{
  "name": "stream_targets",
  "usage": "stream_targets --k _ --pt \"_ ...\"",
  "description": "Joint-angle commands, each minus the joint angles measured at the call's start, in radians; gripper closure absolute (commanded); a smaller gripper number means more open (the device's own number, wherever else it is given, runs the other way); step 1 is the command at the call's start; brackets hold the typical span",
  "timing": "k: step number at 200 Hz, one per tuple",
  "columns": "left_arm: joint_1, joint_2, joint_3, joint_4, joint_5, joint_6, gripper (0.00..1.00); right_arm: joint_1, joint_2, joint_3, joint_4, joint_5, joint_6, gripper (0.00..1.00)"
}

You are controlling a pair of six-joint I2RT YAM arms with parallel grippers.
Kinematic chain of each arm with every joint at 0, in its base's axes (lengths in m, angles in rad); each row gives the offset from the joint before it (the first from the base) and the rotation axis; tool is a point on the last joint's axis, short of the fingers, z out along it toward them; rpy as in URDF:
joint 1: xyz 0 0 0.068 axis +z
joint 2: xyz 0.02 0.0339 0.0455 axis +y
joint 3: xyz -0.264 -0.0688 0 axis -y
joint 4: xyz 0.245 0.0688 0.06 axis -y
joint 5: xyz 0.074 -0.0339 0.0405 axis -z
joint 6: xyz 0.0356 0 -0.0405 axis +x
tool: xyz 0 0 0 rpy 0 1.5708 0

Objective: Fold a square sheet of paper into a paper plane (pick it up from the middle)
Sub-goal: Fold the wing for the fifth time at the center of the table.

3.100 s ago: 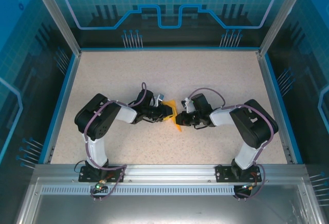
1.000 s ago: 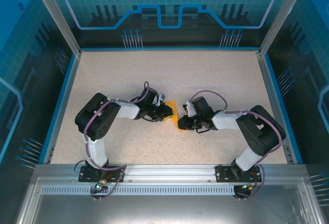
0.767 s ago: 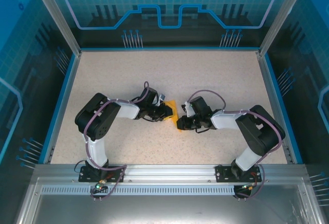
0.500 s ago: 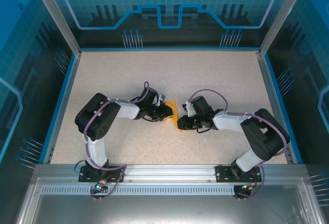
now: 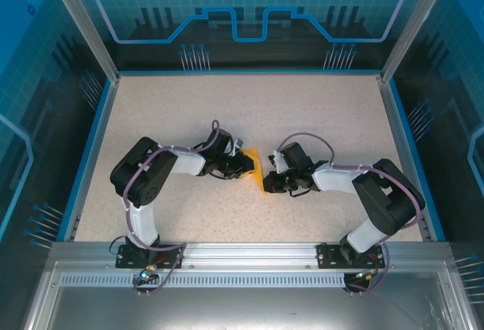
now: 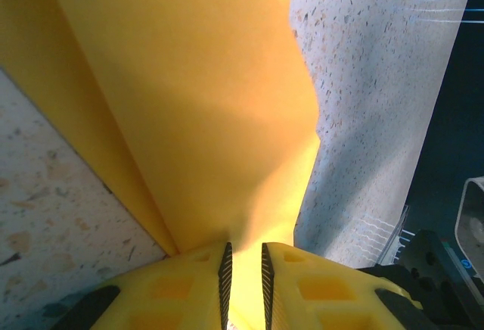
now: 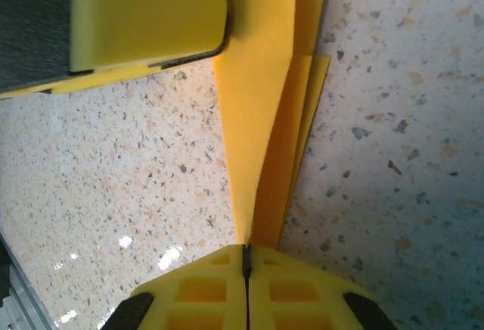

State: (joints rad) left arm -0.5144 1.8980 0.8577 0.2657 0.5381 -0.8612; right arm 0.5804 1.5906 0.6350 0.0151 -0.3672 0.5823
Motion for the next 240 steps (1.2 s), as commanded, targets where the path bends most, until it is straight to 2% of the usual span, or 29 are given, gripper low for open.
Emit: stream_targets --k 1,50,70,89,114,135,210,240 --pt "0.000 0.015 -0.009 -0.105 -0.068 0.017 0.79 0.012 0.035 0.003 -0.016 -0.017 -0.011 0.93" --pt "-0.001 0.011 -0.004 -0.113 -0.073 0.019 0.79 0.015 0.065 0.004 -0.015 -0.022 -0.011 0.92" --pt "0.000 0.012 0.004 -0.124 -0.077 0.023 0.79 0.014 0.056 0.007 -0.030 -0.022 -0.013 0.88" --pt "0.000 0.012 0.011 -0.137 -0.080 0.030 0.79 0.011 -0.006 0.002 -0.038 -0.017 -0.010 0.84" --pt "0.000 0.011 0.011 -0.141 -0.080 0.033 0.79 0.002 -0.113 0.007 -0.092 0.041 -0.011 0.83" --pt "-0.001 0.010 0.009 -0.143 -0.080 0.034 0.79 0.005 -0.138 0.015 -0.109 0.063 -0.015 0.84" --pt "-0.001 0.006 0.009 -0.149 -0.080 0.037 0.79 0.024 0.040 0.071 0.067 -0.080 0.027 0.88" --pt "0.000 0.003 0.007 -0.152 -0.083 0.037 0.79 0.026 0.046 0.069 0.057 -0.061 0.026 0.89"
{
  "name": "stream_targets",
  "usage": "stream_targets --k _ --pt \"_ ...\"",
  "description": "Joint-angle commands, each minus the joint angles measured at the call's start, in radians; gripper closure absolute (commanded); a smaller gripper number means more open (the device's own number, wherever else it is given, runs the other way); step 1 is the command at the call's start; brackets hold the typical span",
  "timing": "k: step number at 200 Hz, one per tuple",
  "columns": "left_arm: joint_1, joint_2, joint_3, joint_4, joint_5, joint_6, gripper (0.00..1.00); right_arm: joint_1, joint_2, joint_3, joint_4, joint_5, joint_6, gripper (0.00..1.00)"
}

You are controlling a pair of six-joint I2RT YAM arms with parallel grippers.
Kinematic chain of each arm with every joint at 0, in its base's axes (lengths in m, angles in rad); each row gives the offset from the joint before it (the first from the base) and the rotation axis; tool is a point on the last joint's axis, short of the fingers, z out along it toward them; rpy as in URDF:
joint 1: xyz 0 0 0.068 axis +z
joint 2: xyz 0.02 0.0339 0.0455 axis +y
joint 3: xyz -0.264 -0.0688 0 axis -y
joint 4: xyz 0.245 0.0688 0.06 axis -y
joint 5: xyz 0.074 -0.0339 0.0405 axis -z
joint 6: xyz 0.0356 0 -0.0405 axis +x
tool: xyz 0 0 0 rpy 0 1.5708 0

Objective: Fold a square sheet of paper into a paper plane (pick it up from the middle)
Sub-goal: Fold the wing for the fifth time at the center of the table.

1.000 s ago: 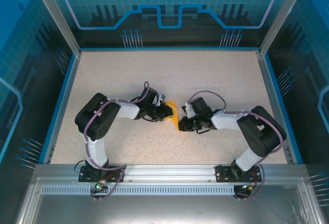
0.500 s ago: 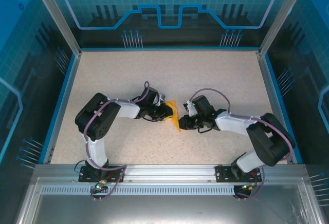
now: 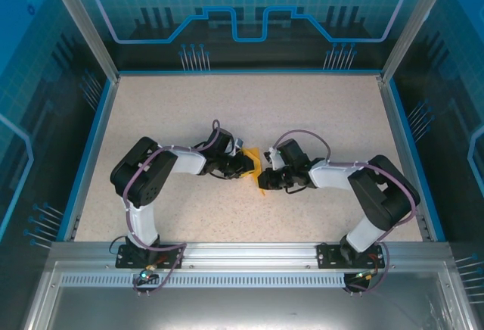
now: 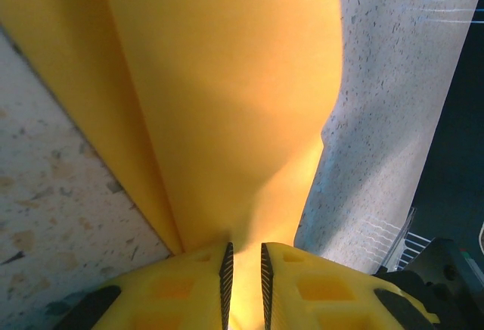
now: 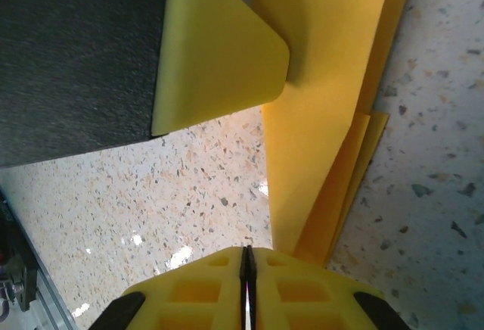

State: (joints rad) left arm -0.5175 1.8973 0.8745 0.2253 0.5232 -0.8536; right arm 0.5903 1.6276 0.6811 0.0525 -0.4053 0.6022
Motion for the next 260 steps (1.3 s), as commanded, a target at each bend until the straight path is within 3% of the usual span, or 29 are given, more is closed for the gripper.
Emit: stream_targets --k 1,56,181,214,260 --pt "0.003 0.003 -0.010 -0.112 -0.068 0.029 0.79 0.016 0.009 0.023 0.018 -0.022 0.005 0.89" --pt "0.002 0.005 -0.008 -0.121 -0.079 0.028 0.79 0.015 0.010 -0.003 -0.036 0.040 -0.009 0.88" --pt "0.003 0.011 -0.012 -0.127 -0.091 0.022 0.80 0.017 -0.003 -0.046 -0.030 -0.039 -0.019 0.88" --pt "0.003 0.009 -0.013 -0.127 -0.090 0.022 0.80 0.008 -0.126 -0.047 -0.082 0.048 0.002 0.83" --pt "0.003 0.008 -0.009 -0.129 -0.090 0.022 0.79 0.006 -0.083 -0.042 -0.079 0.078 0.039 0.71"
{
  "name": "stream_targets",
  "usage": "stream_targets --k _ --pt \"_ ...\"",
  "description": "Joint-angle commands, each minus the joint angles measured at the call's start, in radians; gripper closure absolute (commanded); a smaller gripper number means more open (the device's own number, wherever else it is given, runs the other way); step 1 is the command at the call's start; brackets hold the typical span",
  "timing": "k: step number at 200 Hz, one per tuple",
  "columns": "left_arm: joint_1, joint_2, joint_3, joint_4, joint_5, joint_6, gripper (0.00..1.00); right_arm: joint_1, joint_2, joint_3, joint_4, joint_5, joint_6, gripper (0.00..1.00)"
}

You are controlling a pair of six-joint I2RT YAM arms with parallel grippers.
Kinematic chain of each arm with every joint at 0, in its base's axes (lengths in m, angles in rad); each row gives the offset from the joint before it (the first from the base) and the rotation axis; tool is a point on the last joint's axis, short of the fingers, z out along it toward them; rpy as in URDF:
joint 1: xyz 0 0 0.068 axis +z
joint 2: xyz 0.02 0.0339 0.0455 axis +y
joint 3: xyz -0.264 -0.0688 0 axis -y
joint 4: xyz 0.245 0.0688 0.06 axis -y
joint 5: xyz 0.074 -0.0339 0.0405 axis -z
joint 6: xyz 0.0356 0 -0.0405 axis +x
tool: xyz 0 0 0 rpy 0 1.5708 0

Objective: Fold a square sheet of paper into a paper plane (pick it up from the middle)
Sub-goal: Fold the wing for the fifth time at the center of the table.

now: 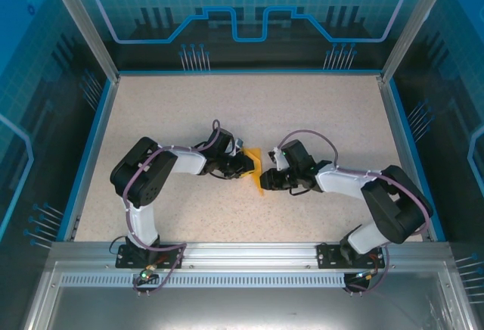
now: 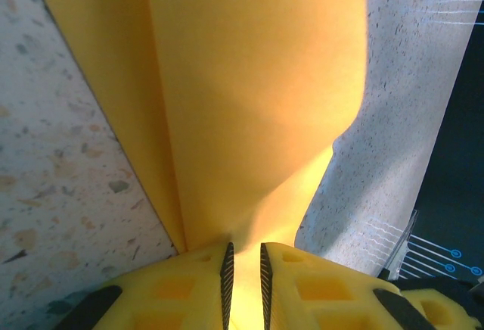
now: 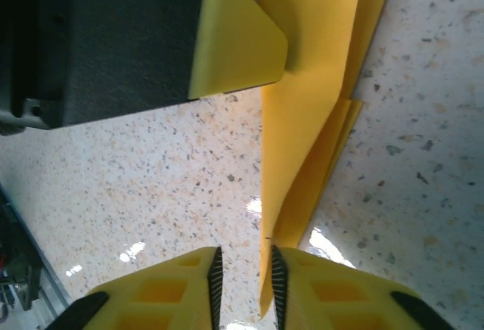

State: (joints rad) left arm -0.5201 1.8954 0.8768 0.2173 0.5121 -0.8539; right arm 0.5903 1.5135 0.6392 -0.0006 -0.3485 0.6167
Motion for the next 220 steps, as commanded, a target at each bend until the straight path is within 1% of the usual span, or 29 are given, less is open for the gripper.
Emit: stream_targets --k 1,26,56,71,103,112,150,192,220 --pt "0.006 0.010 -0.012 -0.120 -0.079 0.023 0.79 0.007 0.033 0.000 -0.025 0.021 0.025 0.71" --pt "0.006 0.013 -0.008 -0.125 -0.079 0.022 0.79 0.014 0.062 0.022 -0.007 -0.001 0.029 0.73" --pt "0.006 0.011 -0.006 -0.126 -0.080 0.019 0.80 0.014 0.094 0.038 0.008 -0.034 0.028 0.83" --pt "0.005 0.012 -0.006 -0.125 -0.079 0.019 0.79 0.015 0.099 0.036 0.021 -0.048 0.031 0.86" --pt "0.005 0.013 -0.006 -0.128 -0.078 0.017 0.80 0.015 0.111 0.033 0.047 -0.084 0.035 0.86" --pt "0.004 0.013 -0.005 -0.128 -0.080 0.016 0.80 0.015 0.112 0.027 0.066 -0.101 0.039 0.89" --pt "0.006 0.019 -0.008 -0.129 -0.087 0.008 0.80 0.017 0.147 0.024 0.097 -0.134 0.050 0.94" --pt "0.005 0.022 -0.016 -0.125 -0.090 0.003 0.80 0.026 0.184 0.025 0.093 -0.126 0.055 0.95" --pt "0.006 0.022 -0.016 -0.125 -0.090 0.004 0.80 0.028 0.198 0.036 0.059 -0.101 0.047 0.95"
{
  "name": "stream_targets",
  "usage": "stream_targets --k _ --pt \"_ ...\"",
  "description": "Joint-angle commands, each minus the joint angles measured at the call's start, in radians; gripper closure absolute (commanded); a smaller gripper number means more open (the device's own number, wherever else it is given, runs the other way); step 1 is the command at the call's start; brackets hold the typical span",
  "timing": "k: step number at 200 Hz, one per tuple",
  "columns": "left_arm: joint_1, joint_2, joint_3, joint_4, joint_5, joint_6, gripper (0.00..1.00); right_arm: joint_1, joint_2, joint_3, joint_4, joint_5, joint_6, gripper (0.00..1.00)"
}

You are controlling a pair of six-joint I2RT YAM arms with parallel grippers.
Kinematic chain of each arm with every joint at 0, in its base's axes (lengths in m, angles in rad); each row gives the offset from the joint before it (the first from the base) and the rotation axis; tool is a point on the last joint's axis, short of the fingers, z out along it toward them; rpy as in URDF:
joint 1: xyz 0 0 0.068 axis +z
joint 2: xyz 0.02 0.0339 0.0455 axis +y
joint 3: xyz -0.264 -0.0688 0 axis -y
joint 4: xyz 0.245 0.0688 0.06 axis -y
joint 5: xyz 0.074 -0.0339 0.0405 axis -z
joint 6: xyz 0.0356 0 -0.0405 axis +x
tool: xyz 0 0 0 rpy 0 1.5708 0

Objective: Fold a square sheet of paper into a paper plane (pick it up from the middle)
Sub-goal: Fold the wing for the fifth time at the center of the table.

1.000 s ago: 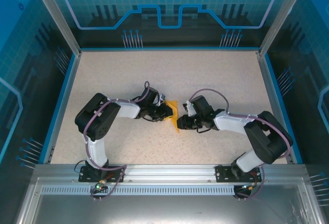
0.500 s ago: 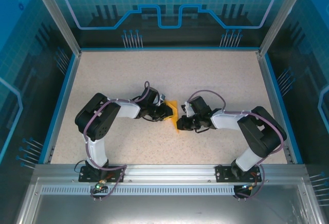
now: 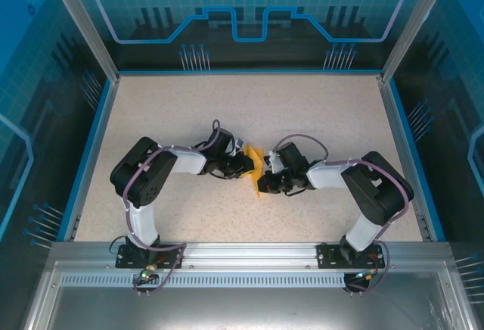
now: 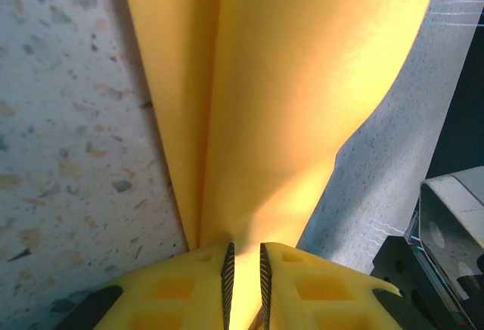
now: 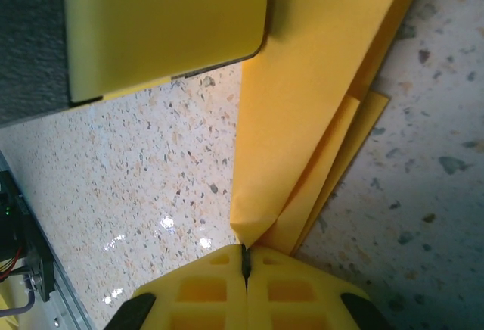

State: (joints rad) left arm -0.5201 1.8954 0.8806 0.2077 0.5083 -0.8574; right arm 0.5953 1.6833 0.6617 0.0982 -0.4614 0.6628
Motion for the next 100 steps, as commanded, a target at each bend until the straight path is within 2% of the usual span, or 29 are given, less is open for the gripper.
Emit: stream_targets --k 1,47,76,100 --pt "0.006 0.022 -0.020 -0.116 -0.087 0.007 0.80 0.023 0.027 0.013 -0.041 0.013 0.000 0.95" --pt "0.006 0.026 -0.009 -0.135 -0.094 0.014 0.80 0.021 -0.119 -0.006 -0.091 0.063 -0.016 0.82" --pt "0.005 0.027 -0.003 -0.142 -0.096 0.017 0.80 0.024 -0.206 -0.022 -0.102 0.103 -0.028 0.82" --pt "0.006 0.031 0.007 -0.158 -0.097 0.016 0.80 0.048 -0.178 0.013 -0.100 0.094 -0.028 0.85"
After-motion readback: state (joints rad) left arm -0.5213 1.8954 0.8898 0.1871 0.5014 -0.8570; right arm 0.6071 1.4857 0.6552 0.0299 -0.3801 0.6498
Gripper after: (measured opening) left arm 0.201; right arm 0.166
